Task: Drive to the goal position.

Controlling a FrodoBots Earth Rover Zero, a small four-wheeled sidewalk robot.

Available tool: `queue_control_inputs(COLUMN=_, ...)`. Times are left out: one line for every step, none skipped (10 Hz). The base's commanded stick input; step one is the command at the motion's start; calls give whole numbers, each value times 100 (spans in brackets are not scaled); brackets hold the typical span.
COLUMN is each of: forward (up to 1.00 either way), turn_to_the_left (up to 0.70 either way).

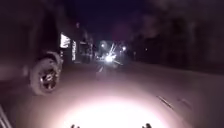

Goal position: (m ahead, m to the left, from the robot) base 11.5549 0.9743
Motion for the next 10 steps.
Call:
queue_control_inputs(forward=85, turn_to_the_left=0)
queue_control_inputs(forward=85, turn_to_the_left=0)
queue_control_inputs(forward=85, turn_to_the_left=0)
queue_control_inputs(forward=85, turn_to_the_left=0)
queue_control_inputs(forward=85, turn_to_the_left=0)
queue_control_inputs(forward=85, turn_to_the_left=0)
queue_control_inputs(forward=85, turn_to_the_left=0)
queue_control_inputs(forward=85, turn_to_the_left=0)
queue_control_inputs(forward=85, turn_to_the_left=0)
queue_control_inputs(forward=85, turn_to_the_left=0)
